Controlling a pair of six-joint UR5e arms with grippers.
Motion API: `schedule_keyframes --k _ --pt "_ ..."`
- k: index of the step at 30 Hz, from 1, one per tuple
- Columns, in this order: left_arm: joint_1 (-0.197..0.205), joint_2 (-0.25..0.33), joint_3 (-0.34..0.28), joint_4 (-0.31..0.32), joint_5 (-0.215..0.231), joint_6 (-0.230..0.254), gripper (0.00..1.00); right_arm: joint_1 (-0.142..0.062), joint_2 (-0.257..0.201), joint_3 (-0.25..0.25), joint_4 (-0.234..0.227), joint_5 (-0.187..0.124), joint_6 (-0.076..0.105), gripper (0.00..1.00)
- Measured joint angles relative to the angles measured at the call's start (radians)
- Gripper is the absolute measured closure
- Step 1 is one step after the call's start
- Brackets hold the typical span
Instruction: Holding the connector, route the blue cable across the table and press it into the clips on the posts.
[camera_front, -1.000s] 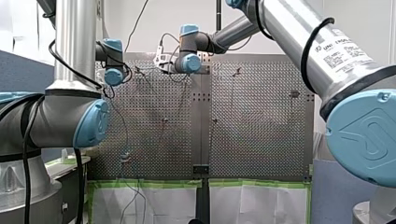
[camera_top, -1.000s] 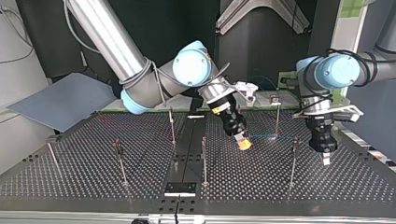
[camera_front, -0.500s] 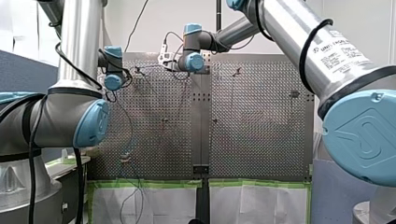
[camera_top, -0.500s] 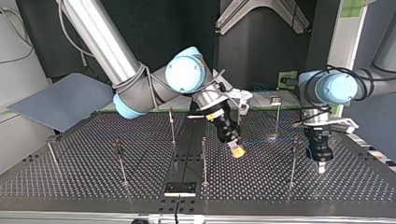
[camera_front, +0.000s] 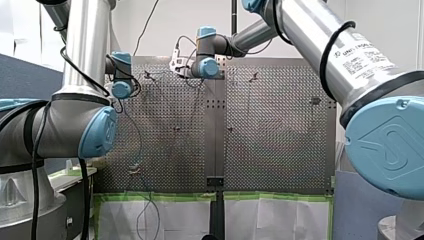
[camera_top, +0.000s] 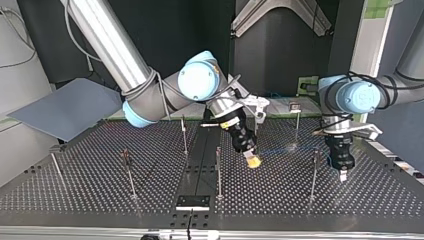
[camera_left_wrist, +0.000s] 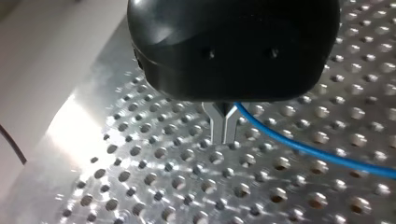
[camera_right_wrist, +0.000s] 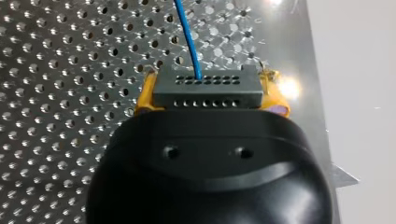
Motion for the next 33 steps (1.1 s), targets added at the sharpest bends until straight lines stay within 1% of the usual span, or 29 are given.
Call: schedule_keyframes --k 3,5,10,16,21,25,33 --pt "-0.004 0.0 -0.002 -0.023 -0.019 0.01 1.0 -0.001 0.014 0.0 0.002 0.003 -0.002 1.0" --pt "-0.007 -0.001 -0.003 -0.034 -0.022 0.012 1.0 -0.002 0.02 0.0 0.002 0.007 -0.003 1.0" --pt "-0.007 -0.001 0.002 -0.032 0.005 0.006 1.0 -0.007 0.024 -0.001 0.0 0.025 -0.004 1.0" --pt "0.009 -0.001 0.036 -0.028 0.033 -0.02 1.0 -0.011 0.025 -0.003 -0.002 0.029 -0.007 1.0" --pt "0.024 -0.001 0.045 -0.025 0.039 -0.036 1.0 -0.012 0.025 -0.019 -0.002 0.028 -0.008 1.0" --pt "0.031 -0.001 0.046 -0.025 0.043 -0.043 1.0 -0.013 0.025 -0.041 0.0 0.029 -0.006 1.0" --pt "0.041 -0.001 0.046 -0.025 0.043 -0.057 1.0 -0.017 0.025 -0.063 0.003 0.049 -0.002 1.0"
